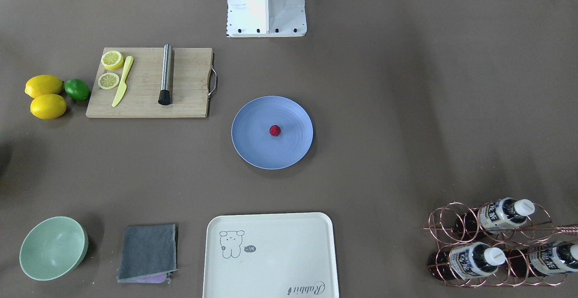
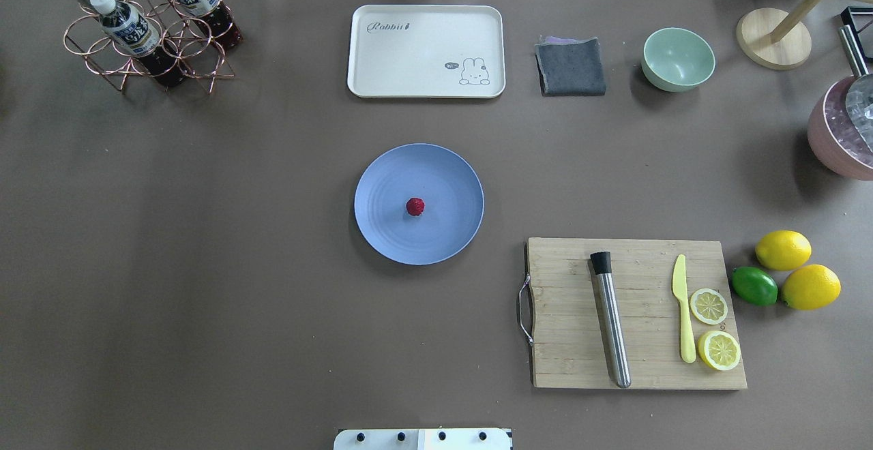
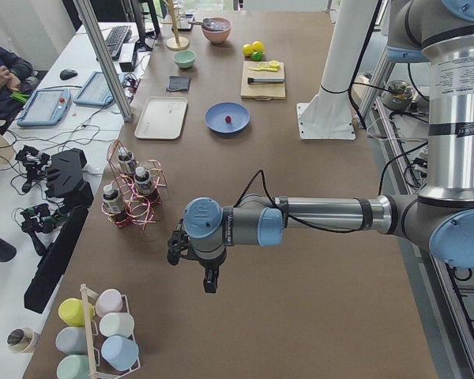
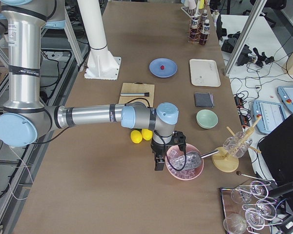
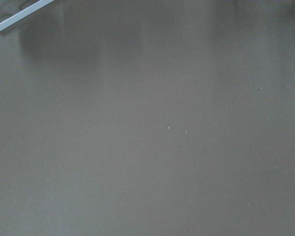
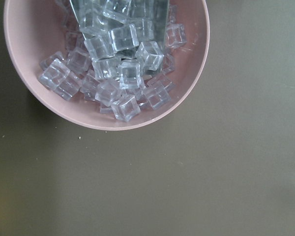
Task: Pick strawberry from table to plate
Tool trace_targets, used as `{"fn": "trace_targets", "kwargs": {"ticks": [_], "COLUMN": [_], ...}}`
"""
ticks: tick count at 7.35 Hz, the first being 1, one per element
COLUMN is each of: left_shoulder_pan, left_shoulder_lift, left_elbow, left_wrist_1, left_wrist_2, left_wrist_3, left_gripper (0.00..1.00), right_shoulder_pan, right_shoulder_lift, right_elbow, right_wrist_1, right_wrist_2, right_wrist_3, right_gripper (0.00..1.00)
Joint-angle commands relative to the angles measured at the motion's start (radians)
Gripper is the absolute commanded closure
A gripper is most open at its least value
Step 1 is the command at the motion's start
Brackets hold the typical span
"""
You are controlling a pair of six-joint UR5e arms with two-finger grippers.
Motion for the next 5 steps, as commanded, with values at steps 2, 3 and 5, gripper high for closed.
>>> {"fn": "trace_targets", "kwargs": {"ticks": [2,3,5], "left_shoulder_pan": [0.0,0.0,0.0], "left_shoulder_lift": [-0.001,-0.001,-0.001], "left_elbow": [0.025,0.022,0.023], "left_wrist_1": [-0.003,-0.003,-0.005], "left_wrist_2": [0.0,0.0,0.0], "left_wrist_3": [-0.006,-0.006,-0.006], "left_gripper": [0.02,0.02,0.02], "right_shoulder_pan": [0.005,0.01,0.01], "right_shoulder_lift": [-0.002,-0.002,-0.002], "right_elbow": [-0.004,-0.004,-0.003], "right_wrist_1": [0.0,0.0,0.0], "right_wrist_2": [0.06,0.089,0.092], "right_wrist_3": [0.0,0.0,0.0], "right_gripper": [0.0,0.0,0.0]}}
